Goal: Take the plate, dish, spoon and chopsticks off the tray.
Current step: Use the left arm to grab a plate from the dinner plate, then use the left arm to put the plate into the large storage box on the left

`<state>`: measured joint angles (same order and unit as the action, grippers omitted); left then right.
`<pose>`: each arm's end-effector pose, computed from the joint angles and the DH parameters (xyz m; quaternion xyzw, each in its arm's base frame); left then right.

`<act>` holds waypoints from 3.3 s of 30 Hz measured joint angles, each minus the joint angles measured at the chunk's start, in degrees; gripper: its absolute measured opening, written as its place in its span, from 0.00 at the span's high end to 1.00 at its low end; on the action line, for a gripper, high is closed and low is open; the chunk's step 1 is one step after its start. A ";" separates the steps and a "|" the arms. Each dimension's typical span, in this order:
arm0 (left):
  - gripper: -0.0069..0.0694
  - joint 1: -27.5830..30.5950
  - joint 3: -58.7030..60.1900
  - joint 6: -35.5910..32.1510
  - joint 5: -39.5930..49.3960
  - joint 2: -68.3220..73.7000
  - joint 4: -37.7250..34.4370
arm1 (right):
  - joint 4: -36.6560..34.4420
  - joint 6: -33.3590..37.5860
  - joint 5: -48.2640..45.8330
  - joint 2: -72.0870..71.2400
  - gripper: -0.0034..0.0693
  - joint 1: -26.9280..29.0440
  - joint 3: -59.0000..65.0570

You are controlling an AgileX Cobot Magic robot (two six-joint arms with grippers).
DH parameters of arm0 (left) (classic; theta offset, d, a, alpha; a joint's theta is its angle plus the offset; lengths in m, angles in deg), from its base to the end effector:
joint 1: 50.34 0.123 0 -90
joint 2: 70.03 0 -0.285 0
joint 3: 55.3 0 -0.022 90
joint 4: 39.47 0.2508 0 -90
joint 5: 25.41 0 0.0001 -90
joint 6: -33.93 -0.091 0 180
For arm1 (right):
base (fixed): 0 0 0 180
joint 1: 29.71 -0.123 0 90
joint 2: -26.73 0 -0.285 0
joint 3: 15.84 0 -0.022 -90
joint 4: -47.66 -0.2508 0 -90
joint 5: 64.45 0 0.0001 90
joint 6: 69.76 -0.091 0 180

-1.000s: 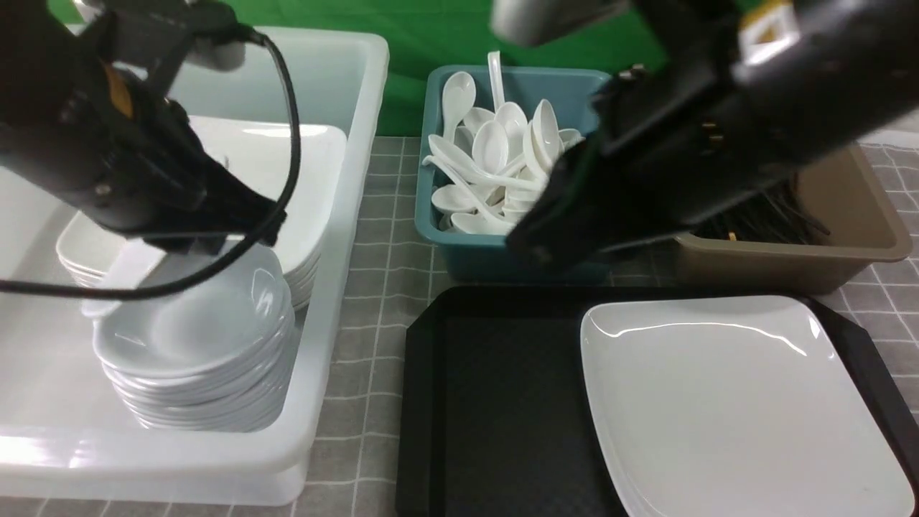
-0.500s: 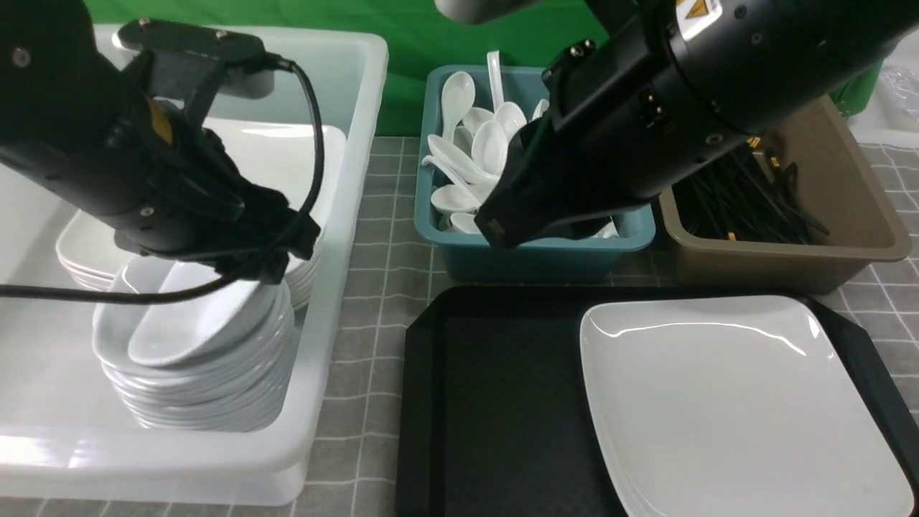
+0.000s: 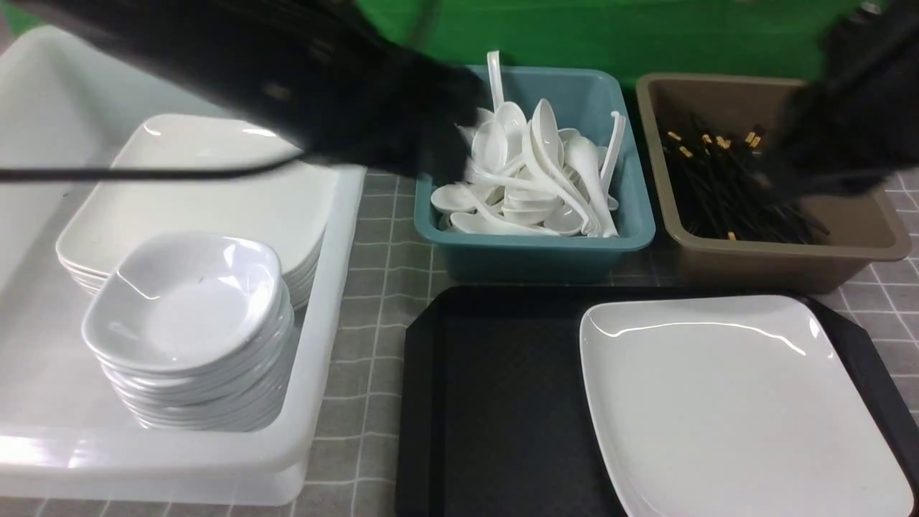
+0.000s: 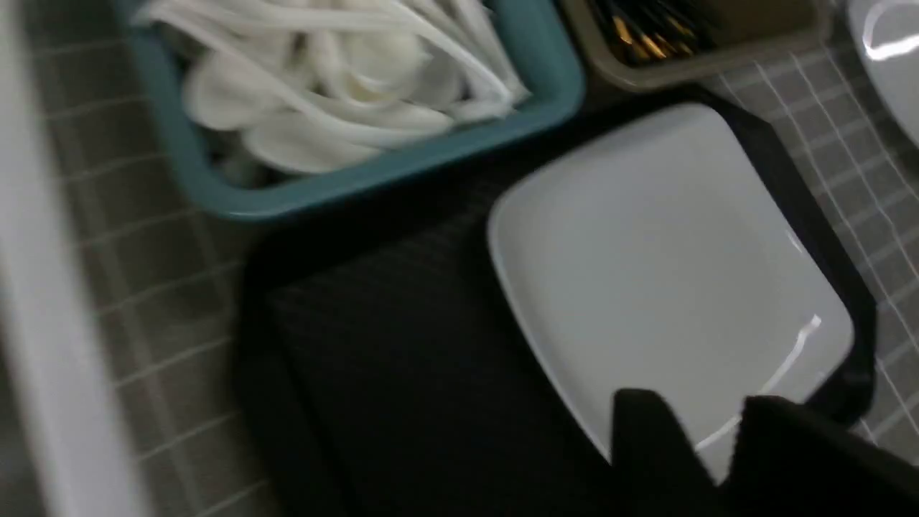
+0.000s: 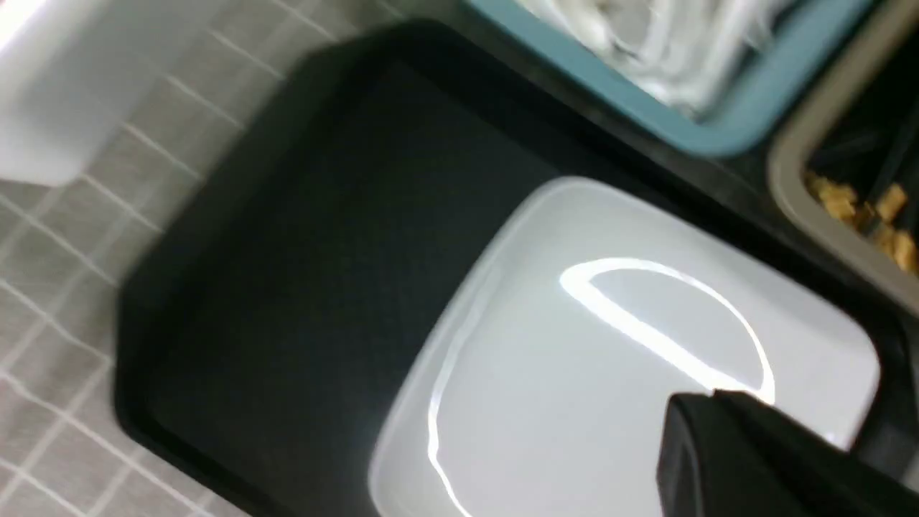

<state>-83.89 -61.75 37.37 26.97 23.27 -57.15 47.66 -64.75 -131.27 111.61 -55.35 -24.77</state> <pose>0.2586 -0.1978 0.3777 0.1966 0.9063 -0.2484 0.2799 0.2412 0.1158 0.4166 -0.2505 0.9140 0.0572 0.3140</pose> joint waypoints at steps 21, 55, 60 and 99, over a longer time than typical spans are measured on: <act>0.31 -3.48 -13.63 -4.99 -11.81 37.22 -5.05 | 0.00 -2.55 5.00 -21.80 0.91 8.44 23.79; 0.77 -5.87 -14.84 -15.90 -12.65 38.90 -12.05 | 0.00 -1.06 8.29 -21.98 0.92 8.44 23.92; 0.86 -6.13 -14.84 -14.37 -6.56 29.60 -5.14 | 0.00 -0.99 7.73 -22.28 0.92 8.44 20.49; 0.88 58.60 -1.80 -24.25 -3.35 0.63 -37.43 | -12.80 8.00 8.96 11.44 0.92 -12.41 -22.81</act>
<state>-25.30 -63.55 13.12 23.62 23.90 -94.57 34.86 -56.75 -122.31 123.05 -67.76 -47.57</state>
